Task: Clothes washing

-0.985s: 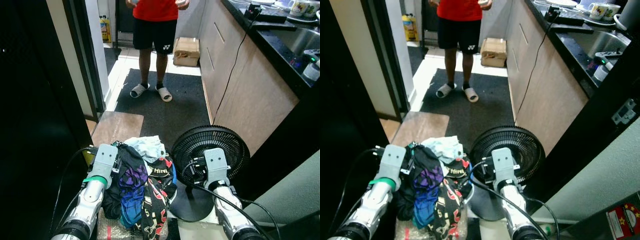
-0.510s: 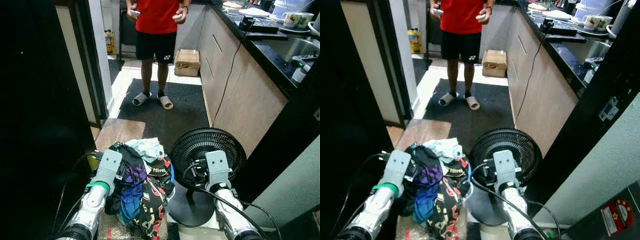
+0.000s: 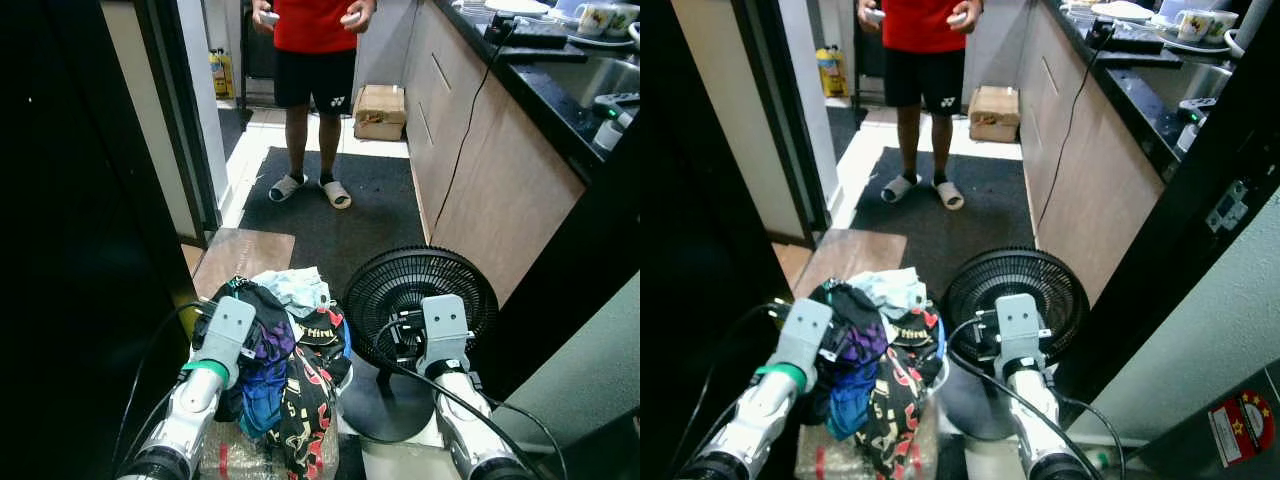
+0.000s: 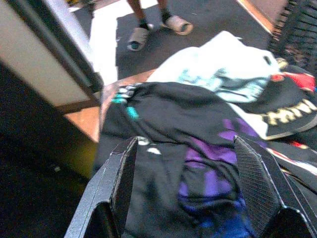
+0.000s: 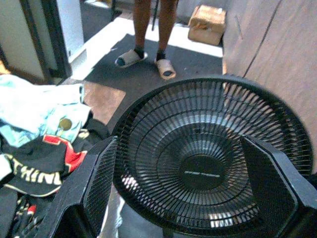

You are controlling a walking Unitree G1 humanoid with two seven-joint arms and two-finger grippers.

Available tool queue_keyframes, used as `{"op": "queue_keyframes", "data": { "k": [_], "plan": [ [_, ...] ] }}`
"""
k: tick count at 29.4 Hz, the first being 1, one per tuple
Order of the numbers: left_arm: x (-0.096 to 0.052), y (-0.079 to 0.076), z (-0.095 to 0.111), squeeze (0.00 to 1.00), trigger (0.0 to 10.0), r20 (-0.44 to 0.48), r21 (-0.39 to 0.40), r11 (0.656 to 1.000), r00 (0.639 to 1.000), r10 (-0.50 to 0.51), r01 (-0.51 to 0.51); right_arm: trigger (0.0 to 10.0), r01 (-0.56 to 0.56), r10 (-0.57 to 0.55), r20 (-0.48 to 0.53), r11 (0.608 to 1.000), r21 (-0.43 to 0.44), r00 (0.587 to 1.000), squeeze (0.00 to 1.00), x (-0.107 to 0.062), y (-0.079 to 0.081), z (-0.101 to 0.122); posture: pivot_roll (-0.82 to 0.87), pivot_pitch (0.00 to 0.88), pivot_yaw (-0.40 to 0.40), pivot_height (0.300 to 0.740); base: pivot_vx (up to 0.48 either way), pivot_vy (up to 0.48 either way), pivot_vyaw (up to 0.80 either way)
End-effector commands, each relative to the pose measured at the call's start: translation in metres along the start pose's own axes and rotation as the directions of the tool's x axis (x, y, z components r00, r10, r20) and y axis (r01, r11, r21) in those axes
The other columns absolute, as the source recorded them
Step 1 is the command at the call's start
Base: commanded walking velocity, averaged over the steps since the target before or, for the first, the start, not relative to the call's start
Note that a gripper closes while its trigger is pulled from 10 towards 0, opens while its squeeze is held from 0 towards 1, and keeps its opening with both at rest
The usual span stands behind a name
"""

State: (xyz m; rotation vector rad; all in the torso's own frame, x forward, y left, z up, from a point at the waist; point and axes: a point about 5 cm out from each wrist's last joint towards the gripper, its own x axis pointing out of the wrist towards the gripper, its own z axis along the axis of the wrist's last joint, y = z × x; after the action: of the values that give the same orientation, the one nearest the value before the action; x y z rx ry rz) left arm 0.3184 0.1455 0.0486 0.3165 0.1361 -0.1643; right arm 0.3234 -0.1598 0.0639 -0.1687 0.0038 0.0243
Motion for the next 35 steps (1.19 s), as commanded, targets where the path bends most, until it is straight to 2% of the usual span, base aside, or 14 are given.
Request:
{"op": "queue_keyframes", "data": {
  "k": [1,7,10,14,15,19,20,22,24,26,28,30,34,35],
  "plan": [
    [-0.004,-0.004,-0.006,0.00,10.0,-0.021,0.010,1.000,0.999,-0.024,0.025,10.0,-0.010,0.010,-0.045,1.000,-0.002,0.999,0.00,-0.003,0.001,-0.008,0.01,0.123,0.039,0.740,0.000,0.000,0.00],
    [-0.010,-0.004,-0.020,0.00,10.0,-0.102,-0.004,0.999,0.994,-0.043,0.042,10.0,-0.058,0.044,-0.189,0.996,-0.073,0.981,0.00,-0.005,0.000,-0.025,0.02,0.160,0.043,0.740,0.000,0.000,0.00],
    [-0.010,-0.004,-0.021,0.00,10.0,-0.128,-0.017,0.998,0.990,-0.061,0.060,10.0,-0.072,0.056,-0.182,0.994,-0.081,0.982,0.00,-0.003,0.000,-0.022,0.03,0.171,0.045,0.740,0.000,0.000,0.00],
    [-0.003,-0.006,-0.018,0.00,10.0,-0.145,0.027,0.995,0.986,-0.086,0.091,10.0,-0.035,0.032,-0.084,0.999,-0.037,0.996,0.00,0.007,-0.005,-0.003,0.03,0.179,0.038,0.740,0.000,0.000,0.00],
    [0.002,-0.008,-0.010,0.00,10.0,-0.115,0.083,0.990,0.988,-0.101,0.111,10.0,-0.024,0.022,-0.068,0.999,-0.032,0.997,0.00,0.008,-0.006,0.000,0.02,0.184,0.032,0.740,0.000,0.000,0.00],
    [0.008,-0.010,0.000,0.00,10.0,-0.084,0.150,0.980,0.989,-0.122,0.133,10.0,-0.013,0.011,-0.054,0.999,-0.029,0.998,0.00,0.010,-0.008,0.003,0.02,0.184,0.032,0.740,0.000,0.000,0.00],
    [0.019,-0.014,0.019,0.00,10.0,-0.044,0.270,0.945,0.983,-0.179,0.184,10.0,-0.015,0.013,-0.056,0.999,-0.034,0.998,0.00,0.010,-0.008,0.003,0.01,0.185,0.034,0.740,0.000,0.000,0.00],
    [0.019,-0.014,0.019,0.00,10.0,-0.044,0.270,0.945,0.983,-0.179,0.184,10.0,-0.015,0.013,-0.056,0.999,-0.034,0.998,0.00,0.010,-0.008,0.003,0.01,0.185,0.034,0.740,0.000,0.000,0.00],
    [0.028,-0.018,0.031,0.00,10.0,-0.063,0.365,0.900,0.971,-0.231,0.238,10.0,-0.016,0.013,-0.063,0.999,-0.040,0.998,0.00,0.008,-0.009,0.000,0.01,0.188,0.039,0.740,0.000,0.000,0.00],
    [0.031,-0.020,0.034,0.00,10.0,-0.094,0.386,0.884,0.964,-0.248,0.265,10.0,-0.010,0.008,-0.069,0.999,-0.037,0.998,0.00,0.006,-0.010,-0.002,0.00,0.195,0.050,0.740,0.000,0.000,0.00],
    [0.031,-0.020,0.034,0.00,10.0,-0.094,0.386,0.884,0.964,-0.248,0.265,10.0,-0.010,0.008,-0.069,0.999,-0.037,0.998,0.00,0.006,-0.010,-0.002,0.00,0.195,0.050,0.740,0.000,0.000,0.00],
    [0.033,-0.020,0.028,0.00,10.0,-0.155,0.363,0.889,0.958,-0.239,0.281,10.0,0.003,-0.006,-0.077,0.999,-0.034,0.997,0.00,0.001,-0.012,-0.007,-0.01,0.214,0.059,0.740,0.000,0.000,0.00],
    [0.032,-0.013,0.021,0.00,10.0,-0.207,0.286,0.920,0.955,-0.213,0.267,10.0,0.012,-0.015,-0.079,0.999,-0.035,0.997,0.00,-0.003,-0.015,-0.010,-0.01,0.233,0.059,0.740,0.000,0.000,0.00],
    [0.031,-0.009,0.017,0.00,10.0,-0.231,0.222,0.941,0.952,-0.203,0.255,10.0,0.011,-0.015,-0.082,0.999,-0.037,0.997,0.00,-0.003,-0.016,-0.011,-0.01,0.248,0.055,0.740,0.000,0.000,0.00]
  ]
}}
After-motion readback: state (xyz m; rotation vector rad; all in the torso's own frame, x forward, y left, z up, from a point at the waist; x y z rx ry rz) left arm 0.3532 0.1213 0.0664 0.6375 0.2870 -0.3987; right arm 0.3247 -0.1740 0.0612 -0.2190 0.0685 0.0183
